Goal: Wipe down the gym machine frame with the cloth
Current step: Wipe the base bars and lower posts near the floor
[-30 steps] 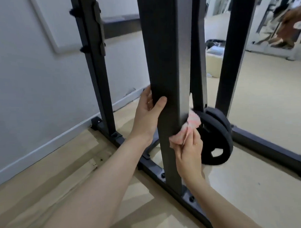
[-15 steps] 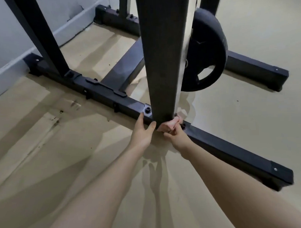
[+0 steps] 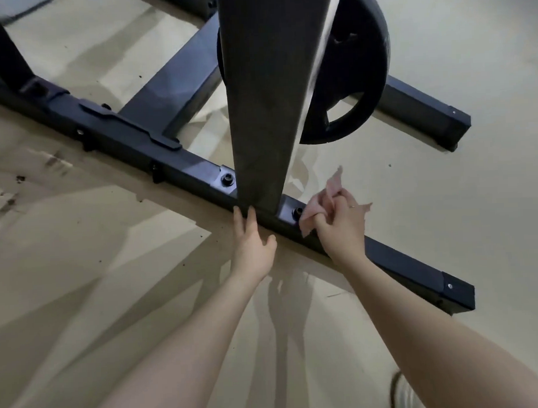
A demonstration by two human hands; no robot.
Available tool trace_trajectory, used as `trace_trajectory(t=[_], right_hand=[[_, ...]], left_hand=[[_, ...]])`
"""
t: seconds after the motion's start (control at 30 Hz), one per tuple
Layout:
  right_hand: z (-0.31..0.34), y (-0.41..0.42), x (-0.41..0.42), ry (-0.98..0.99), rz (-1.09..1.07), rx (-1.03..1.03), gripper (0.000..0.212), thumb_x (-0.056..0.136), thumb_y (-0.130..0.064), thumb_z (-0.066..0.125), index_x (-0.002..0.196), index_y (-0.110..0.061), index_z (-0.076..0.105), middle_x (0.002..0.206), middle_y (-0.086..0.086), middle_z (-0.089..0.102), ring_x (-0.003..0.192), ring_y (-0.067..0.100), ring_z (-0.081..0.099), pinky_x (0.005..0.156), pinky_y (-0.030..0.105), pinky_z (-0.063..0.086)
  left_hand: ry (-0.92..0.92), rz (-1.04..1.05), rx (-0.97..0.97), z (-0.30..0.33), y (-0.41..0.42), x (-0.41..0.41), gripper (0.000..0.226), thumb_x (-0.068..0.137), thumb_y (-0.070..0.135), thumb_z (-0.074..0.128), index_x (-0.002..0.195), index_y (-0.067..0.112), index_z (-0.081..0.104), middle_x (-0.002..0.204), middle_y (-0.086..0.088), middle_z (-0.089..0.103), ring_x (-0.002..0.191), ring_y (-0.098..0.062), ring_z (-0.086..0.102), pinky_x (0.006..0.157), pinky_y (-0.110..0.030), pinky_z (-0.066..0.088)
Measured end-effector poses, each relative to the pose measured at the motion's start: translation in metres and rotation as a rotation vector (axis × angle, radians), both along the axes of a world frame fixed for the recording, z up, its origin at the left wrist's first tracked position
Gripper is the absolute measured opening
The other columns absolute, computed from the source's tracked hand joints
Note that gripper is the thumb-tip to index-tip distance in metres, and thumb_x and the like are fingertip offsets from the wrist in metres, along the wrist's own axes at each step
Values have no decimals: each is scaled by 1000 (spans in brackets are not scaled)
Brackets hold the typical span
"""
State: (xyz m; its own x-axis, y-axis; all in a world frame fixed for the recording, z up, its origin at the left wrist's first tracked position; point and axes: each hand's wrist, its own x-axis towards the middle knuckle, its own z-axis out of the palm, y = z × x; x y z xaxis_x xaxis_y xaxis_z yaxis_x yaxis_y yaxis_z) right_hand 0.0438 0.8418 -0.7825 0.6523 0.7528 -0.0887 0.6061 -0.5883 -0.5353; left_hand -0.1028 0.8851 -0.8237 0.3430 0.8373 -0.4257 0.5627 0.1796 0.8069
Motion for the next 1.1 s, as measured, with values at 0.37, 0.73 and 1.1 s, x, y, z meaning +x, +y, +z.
trace_trajectory(t=[0.37,0.73,1.1], right_hand=[[-44,44,16,48,485,-154,38,102,-33,29,133,-18,44,127,11,56,114,33,53,95,44,40],[-46,39,71,274,548,-301,33,92,-7,39,118,-12,59,112,14,65,102,34,57,81,38,47],[-32,37,85,481,616,-271,55,90,-3,38,143,-19,32,121,13,58,86,26,61,69,25,48]], left_hand=[[-15,320,-186,8,-10,59,64,99,9,36,151,17,0,157,-4,15,138,-24,27,107,-32,25],[-117,795,-442,17,-12,104,69,99,33,43,146,44,-7,149,-6,35,124,-34,45,103,-52,36],[-291,950,-378,1,-20,109,81,91,10,60,148,42,11,141,-9,42,121,-20,46,105,-49,39]])
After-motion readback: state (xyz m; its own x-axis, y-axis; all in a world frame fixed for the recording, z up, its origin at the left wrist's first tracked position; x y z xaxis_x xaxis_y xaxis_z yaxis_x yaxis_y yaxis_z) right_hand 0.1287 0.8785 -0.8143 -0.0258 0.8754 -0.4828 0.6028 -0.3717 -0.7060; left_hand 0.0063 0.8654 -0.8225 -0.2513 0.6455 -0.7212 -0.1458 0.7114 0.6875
